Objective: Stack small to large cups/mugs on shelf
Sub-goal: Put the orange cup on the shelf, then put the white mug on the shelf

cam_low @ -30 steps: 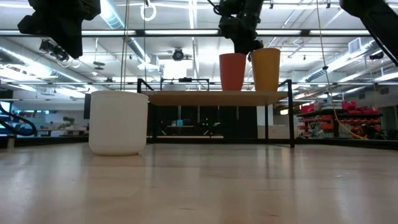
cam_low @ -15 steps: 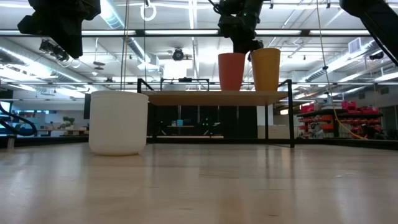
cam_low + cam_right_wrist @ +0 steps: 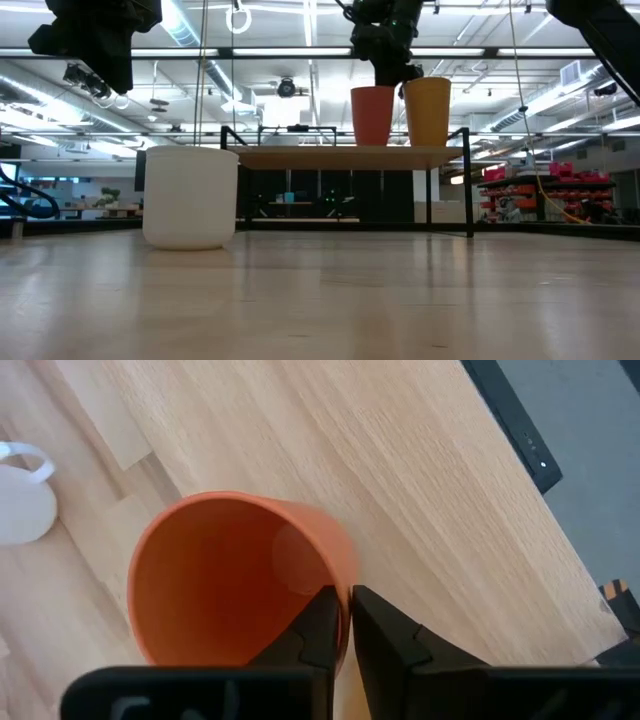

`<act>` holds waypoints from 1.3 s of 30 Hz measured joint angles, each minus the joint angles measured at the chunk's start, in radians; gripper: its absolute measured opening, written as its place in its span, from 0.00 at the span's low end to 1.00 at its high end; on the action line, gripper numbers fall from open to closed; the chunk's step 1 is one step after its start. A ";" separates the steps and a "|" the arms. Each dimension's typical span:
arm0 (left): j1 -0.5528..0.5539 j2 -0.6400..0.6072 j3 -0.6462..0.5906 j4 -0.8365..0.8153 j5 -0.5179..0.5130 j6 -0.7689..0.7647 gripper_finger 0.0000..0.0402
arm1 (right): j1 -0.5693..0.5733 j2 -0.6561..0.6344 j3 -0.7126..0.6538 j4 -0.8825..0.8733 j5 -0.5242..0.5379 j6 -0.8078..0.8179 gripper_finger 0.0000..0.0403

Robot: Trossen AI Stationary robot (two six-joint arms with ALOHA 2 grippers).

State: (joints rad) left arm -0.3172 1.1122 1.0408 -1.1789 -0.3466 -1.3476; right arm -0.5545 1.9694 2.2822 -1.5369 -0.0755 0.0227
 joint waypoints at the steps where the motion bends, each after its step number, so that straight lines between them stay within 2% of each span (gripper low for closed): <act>1: 0.000 0.000 0.000 0.000 0.000 0.000 0.13 | 0.000 0.000 0.000 0.001 -0.005 0.000 0.10; 14: -0.001 0.000 0.000 0.000 0.000 0.000 0.13 | -0.010 0.029 -0.001 0.028 -0.019 -0.020 0.11; 28: -0.001 0.000 0.000 0.000 0.000 0.000 0.13 | -0.028 0.028 -0.001 0.042 -0.019 -0.025 0.22; 39: -0.001 0.000 0.000 0.000 0.000 0.000 0.13 | -0.028 0.024 -0.001 0.025 -0.010 -0.027 0.23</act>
State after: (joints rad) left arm -0.3181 1.1118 1.0409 -1.1786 -0.3462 -1.3479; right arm -0.5823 1.9938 2.2814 -1.5117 -0.0855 -0.0042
